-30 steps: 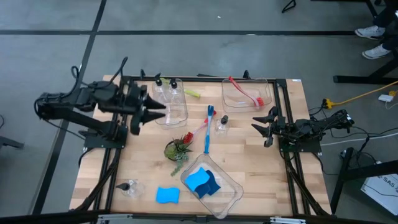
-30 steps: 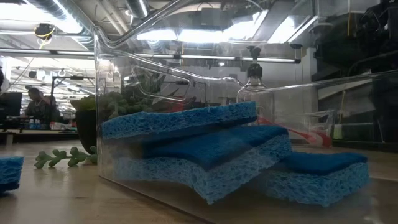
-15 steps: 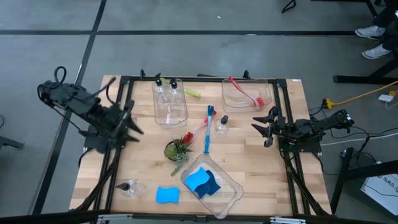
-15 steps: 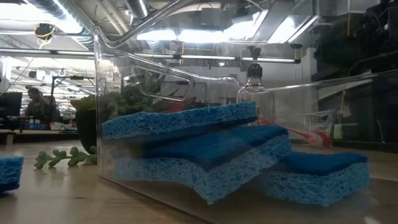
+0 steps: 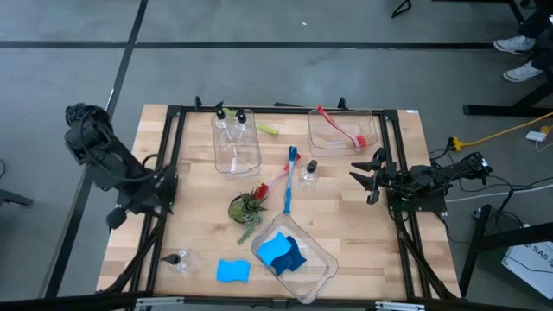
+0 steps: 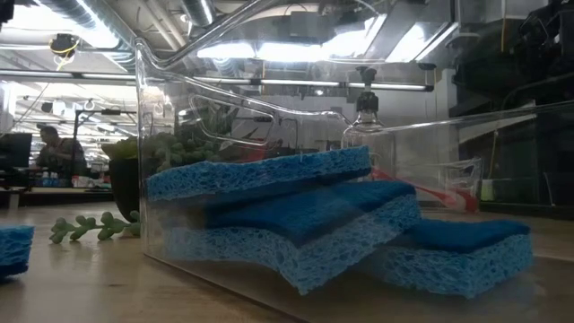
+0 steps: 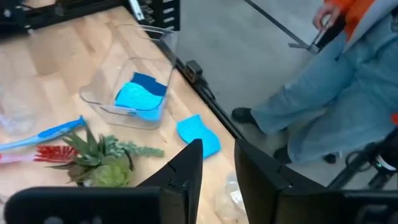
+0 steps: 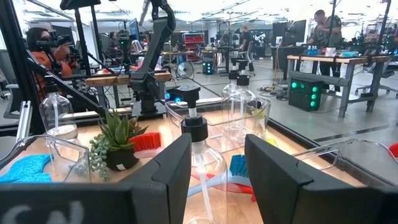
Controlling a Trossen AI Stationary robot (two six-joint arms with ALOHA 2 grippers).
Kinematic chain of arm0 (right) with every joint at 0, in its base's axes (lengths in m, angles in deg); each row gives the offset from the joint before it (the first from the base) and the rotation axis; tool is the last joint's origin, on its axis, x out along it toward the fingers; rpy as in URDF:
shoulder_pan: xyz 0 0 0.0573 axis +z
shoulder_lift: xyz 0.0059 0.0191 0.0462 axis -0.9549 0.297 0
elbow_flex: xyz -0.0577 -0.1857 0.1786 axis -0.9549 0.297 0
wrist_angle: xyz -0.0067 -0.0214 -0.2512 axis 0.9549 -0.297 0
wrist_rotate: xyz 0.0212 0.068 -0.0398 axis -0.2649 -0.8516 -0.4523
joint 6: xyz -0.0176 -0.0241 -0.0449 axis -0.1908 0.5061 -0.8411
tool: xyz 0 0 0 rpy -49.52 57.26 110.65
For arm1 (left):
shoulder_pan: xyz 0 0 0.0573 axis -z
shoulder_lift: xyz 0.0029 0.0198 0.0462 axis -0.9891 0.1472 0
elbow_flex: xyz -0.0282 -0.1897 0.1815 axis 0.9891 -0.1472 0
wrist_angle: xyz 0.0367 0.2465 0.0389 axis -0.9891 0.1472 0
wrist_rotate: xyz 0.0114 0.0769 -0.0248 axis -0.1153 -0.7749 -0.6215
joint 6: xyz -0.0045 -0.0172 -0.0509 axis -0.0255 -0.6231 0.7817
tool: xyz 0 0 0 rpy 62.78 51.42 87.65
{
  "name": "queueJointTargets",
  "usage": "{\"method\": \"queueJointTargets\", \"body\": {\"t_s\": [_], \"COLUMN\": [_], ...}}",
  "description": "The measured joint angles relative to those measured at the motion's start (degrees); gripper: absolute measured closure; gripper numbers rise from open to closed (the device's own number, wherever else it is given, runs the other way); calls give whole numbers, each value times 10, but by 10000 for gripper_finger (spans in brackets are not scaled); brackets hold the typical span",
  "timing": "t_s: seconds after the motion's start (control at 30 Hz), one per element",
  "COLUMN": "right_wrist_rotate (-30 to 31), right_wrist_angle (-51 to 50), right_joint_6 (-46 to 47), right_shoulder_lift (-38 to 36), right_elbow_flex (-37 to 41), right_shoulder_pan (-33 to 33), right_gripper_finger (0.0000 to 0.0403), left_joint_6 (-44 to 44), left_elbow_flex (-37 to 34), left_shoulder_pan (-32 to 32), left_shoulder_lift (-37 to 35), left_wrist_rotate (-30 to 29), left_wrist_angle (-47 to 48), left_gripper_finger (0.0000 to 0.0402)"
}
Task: Pick & Place Kitchen Sink Supplies
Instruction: Put the transparent soap dispenser into the top left transparent bin
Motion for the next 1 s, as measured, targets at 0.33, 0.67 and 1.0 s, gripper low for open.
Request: {"method": "queueJointTargets", "body": {"t_s": [0.33,0.67,1.0], "right_wrist_rotate": [0,0,0], "right_wrist_angle": [0,0,0], "right_joint_6": [0,-1,-1], "right_shoulder_lift": [0,0,0], "right_elbow_flex": [0,0,0], "right_shoulder_pan": [0,0,0], "right_gripper_finger": [253,254,254], "left_joint_6": [3,59,252], "left_elbow_flex": [0,-1,-3], "left_shoulder_pan": [76,174,220], "left_shoulder_lift": [41,130,138], "left_wrist_rotate": [-6,-29,-37], "left_wrist_angle": [7,20,99], "left_gripper_finger": [337,353,333]}}
